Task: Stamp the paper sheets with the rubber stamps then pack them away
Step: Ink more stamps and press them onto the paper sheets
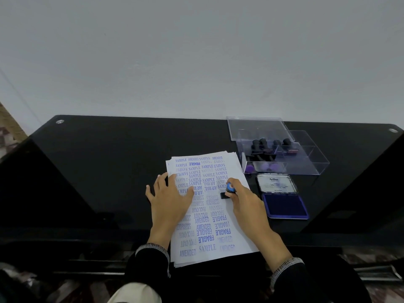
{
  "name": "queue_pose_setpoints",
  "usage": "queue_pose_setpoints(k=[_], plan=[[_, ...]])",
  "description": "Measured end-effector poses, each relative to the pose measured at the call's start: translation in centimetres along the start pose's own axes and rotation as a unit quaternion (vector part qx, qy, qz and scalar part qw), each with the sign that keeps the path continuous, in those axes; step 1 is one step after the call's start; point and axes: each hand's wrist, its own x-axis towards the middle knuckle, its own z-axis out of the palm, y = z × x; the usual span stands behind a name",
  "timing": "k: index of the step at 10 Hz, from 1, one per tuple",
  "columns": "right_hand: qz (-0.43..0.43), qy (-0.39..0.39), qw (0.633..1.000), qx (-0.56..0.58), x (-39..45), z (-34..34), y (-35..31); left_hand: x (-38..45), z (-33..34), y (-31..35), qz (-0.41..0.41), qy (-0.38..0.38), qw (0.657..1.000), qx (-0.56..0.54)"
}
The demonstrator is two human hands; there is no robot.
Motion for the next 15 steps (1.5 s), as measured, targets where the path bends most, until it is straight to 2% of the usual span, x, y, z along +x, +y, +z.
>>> queue_pose_setpoints(k=[3, 9, 10, 12, 13, 15], plan=[[0.001, 0.004, 0.999, 0.046, 0.0, 0.6, 0.2, 0.0, 0.1, -0.1, 0.002, 0.000, 1.000, 0.001], [-0.012, -0.034, 0.999, 0.031, 1.0, -0.3, -0.4, -0.1, 0.0, 0.0, 0.004, 0.005, 1.000, -0.006], [0.004, -0.025, 0.994, 0.105, 1.2, -0.4, -0.2, -0.1, 0.0, 0.0, 0.003, 0.003, 1.000, -0.007], [0.144, 0.151, 0.931, 0.300, 1.7, -1.9, 0.3, -0.1, 0.1, 0.0, 0.004, 0.007, 1.000, -0.008], [0.174, 0.167, 0.911, 0.334, 1.8, -2.1, 0.6, -0.1, 0.1, 0.0, 0.003, 0.008, 1.000, -0.007], [0.175, 0.162, 0.909, 0.342, 1.4, -2.2, 0.6, 0.0, 0.0, 0.1, 0.000, 0.004, 1.000, -0.004]])
